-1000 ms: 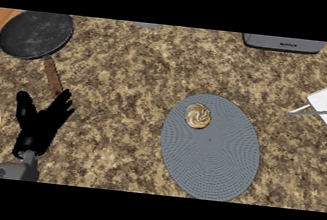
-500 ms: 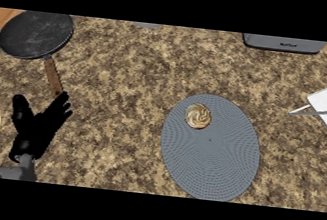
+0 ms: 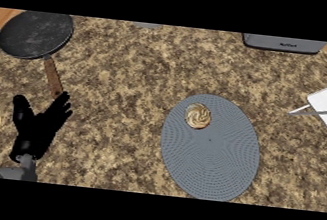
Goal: Pick the can from the placemat and place it in the tiered shelf
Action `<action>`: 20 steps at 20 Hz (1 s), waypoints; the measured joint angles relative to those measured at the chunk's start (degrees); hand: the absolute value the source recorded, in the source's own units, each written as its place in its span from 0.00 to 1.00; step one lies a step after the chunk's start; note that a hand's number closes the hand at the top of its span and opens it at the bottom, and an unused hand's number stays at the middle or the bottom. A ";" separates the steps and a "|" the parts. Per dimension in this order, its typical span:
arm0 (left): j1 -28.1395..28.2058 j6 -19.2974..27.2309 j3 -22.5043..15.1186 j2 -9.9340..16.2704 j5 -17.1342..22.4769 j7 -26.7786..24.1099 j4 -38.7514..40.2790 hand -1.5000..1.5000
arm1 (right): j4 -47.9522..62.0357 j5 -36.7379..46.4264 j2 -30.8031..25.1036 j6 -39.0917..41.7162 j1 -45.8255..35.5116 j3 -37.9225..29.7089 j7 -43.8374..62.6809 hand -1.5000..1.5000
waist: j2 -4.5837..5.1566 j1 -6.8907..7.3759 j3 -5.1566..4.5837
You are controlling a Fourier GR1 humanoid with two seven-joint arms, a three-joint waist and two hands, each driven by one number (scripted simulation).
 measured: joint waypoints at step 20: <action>-0.99 -0.82 1.07 0.13 -0.25 -0.83 1.55 0.50 | -9.10 -8.61 -0.88 -22.41 -1.86 -10.89 3.64 0.00 | -0.01 -0.24 0.13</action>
